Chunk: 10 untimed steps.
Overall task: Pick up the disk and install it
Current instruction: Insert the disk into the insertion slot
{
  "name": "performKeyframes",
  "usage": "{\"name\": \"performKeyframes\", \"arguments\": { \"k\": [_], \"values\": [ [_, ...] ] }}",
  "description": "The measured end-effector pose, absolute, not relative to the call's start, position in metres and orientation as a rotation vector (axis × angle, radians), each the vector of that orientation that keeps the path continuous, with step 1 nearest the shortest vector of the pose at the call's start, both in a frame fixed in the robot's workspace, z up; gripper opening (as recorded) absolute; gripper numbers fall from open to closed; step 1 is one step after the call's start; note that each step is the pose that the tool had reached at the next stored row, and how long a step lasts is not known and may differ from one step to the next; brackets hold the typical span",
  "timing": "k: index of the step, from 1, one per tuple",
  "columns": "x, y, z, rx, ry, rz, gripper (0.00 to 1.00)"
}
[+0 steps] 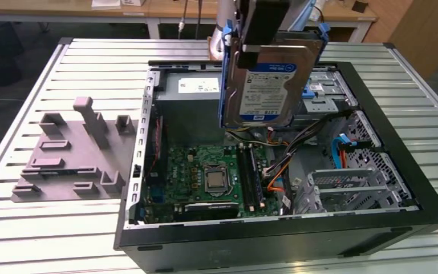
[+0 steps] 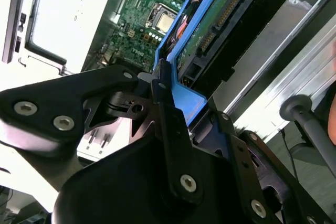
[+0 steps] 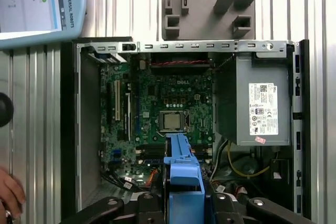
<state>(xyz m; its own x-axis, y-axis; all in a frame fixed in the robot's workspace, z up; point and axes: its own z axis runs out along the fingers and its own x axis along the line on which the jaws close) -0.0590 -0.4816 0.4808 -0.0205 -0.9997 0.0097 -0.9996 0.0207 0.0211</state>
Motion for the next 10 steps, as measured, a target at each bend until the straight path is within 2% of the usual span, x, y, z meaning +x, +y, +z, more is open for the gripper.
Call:
{"name": "performKeyframes", "arguments": {
  "k": [10],
  "values": [
    [-0.051, -0.511, 0.476, 2.182, -2.227, -0.015, 0.36]
  ]
}}
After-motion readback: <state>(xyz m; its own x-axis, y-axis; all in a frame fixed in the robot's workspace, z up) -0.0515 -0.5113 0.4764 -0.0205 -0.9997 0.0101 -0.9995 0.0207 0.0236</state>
